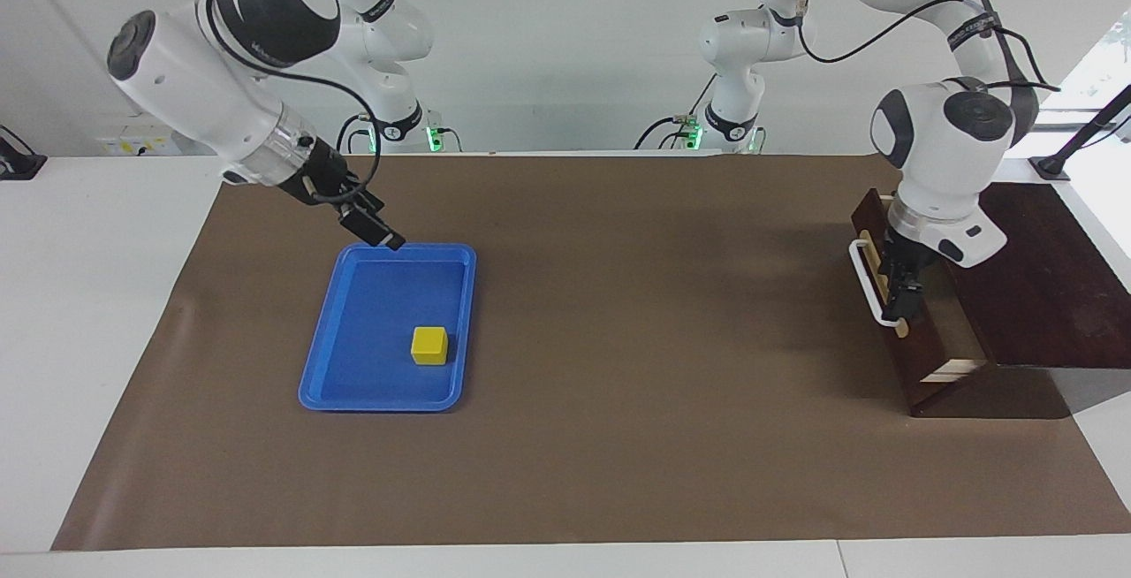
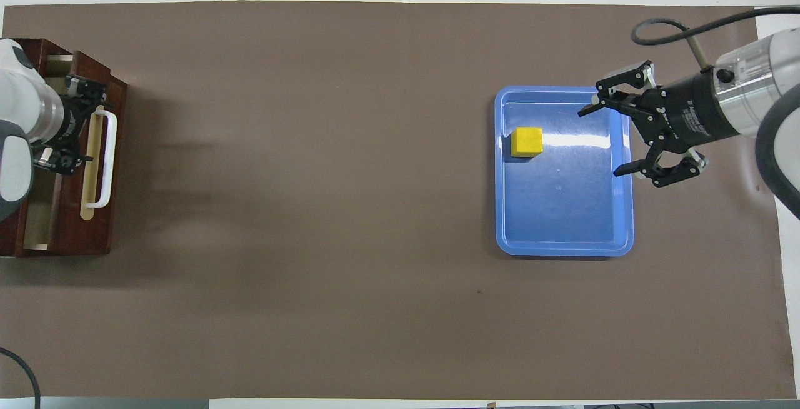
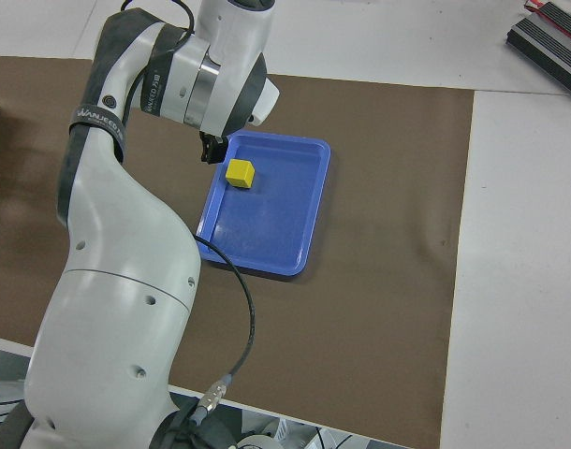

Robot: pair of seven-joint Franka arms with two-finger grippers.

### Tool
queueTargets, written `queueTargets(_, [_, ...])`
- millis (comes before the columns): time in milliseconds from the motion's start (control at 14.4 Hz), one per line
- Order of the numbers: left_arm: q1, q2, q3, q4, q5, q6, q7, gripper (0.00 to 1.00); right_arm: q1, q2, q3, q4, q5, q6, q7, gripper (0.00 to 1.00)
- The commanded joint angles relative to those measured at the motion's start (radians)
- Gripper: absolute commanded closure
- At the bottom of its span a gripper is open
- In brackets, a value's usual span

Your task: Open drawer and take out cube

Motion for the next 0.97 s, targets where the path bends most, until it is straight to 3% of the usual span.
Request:
queueTargets(0, [0.037,0.009,-0.008,0.008,0.018,0.003,0.051,0.0,0.002,-0.077,0.005,0.002,-0.125,-0.085,-0.258,0.0])
queueTargets(277, [0.057,0.003,-0.008,-0.01,0.016,0.005,0.058,0.0,0.0,-0.14,0.005,0.003,-0.303,-0.13,-0.672,0.0])
queueTargets(554, [0.08,0.005,-0.007,-0.01,0.016,0.014,0.113,0.0,-0.015,-0.16,0.006,0.002,-0.43,-0.105,-0.959,0.0])
queueTargets(900, [0.061,0.003,-0.016,-0.013,0.01,-0.018,0.114,0.0,-0.054,-0.13,0.006,-0.014,-0.42,-0.059,-0.999,0.0])
